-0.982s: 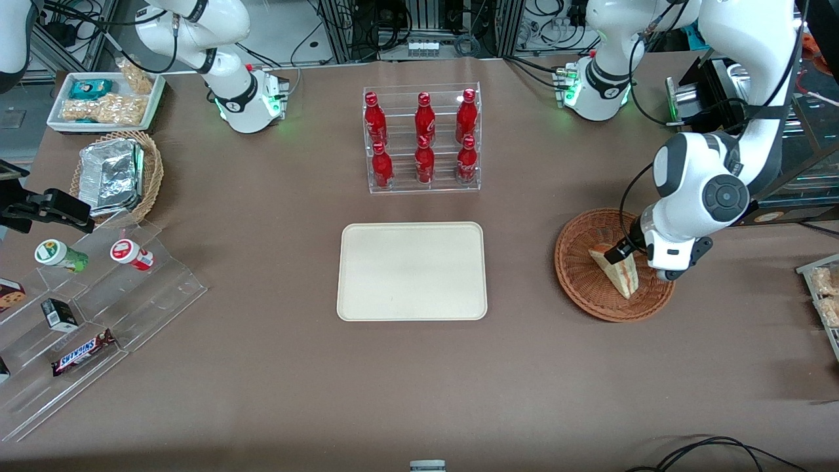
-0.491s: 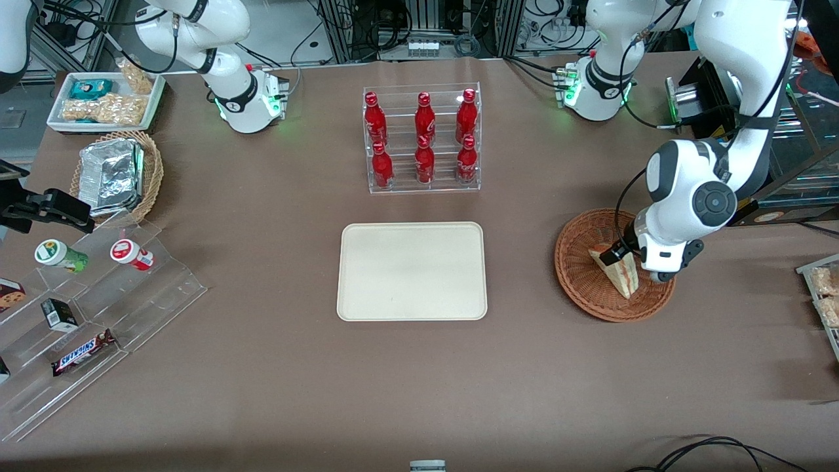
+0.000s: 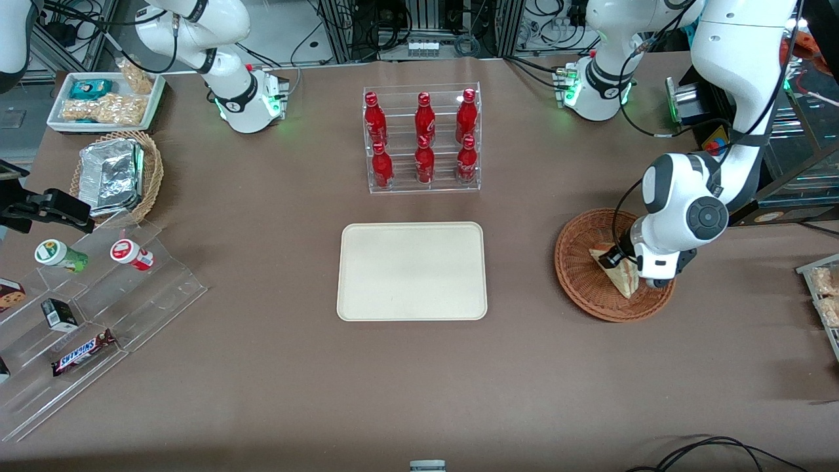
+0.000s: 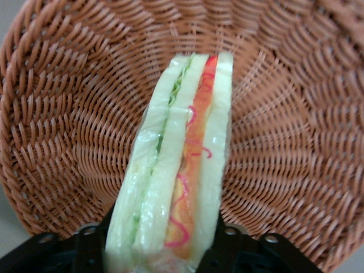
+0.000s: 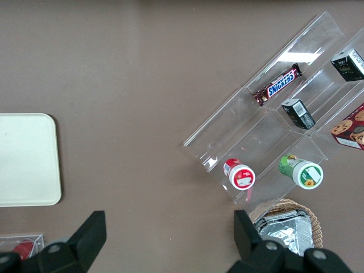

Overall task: Place sandwich from basket to tray
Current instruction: 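Close the left gripper on the sandwich wedge and lift it, then carry the sandwich with the left gripper over the cream tray and lower it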

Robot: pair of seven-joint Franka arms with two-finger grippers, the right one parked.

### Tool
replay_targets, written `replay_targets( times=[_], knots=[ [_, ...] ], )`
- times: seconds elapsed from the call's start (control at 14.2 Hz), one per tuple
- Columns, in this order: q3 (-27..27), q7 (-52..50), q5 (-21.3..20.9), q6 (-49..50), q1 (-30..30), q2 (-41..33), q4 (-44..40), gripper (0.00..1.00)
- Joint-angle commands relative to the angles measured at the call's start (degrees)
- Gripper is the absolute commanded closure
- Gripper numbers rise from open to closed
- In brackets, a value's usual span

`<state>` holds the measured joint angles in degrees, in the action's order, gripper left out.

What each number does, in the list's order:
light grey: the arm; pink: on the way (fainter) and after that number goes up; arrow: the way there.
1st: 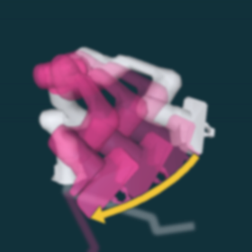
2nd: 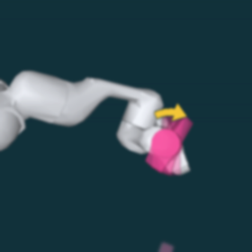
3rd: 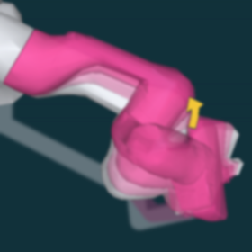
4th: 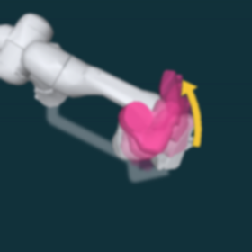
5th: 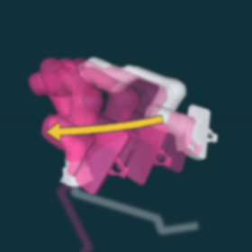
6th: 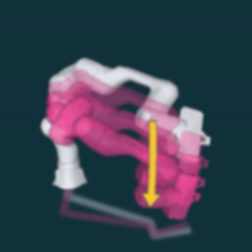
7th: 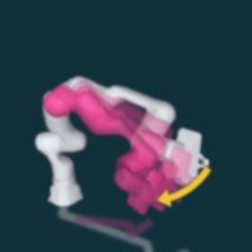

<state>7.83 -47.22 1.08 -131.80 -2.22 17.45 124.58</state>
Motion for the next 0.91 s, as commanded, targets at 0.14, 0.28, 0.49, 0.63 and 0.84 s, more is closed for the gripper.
replay_targets(
  times=[0.14, 0.28, 0.49, 0.63, 0.84],
  knots=[
    [0.16, -1.21, -0.73, 3.30, 0.02, -0.83, -3.03, 0.95],
    [0.60, 1.06, -1.51, 8.81, 1.51, -2.77, -5.48, 0.95],
    [0.69, 0.99, -1.69, 19.45, 10.02, -4.70, -12.50, 0.95],
    [0.69, 0.90, -1.69, 22.19, 16.60, -4.19, -16.81, 0.95],
    [0.69, 0.81, -1.78, 21.94, 26.09, -0.51, -21.12, 0.95]
  ],
)
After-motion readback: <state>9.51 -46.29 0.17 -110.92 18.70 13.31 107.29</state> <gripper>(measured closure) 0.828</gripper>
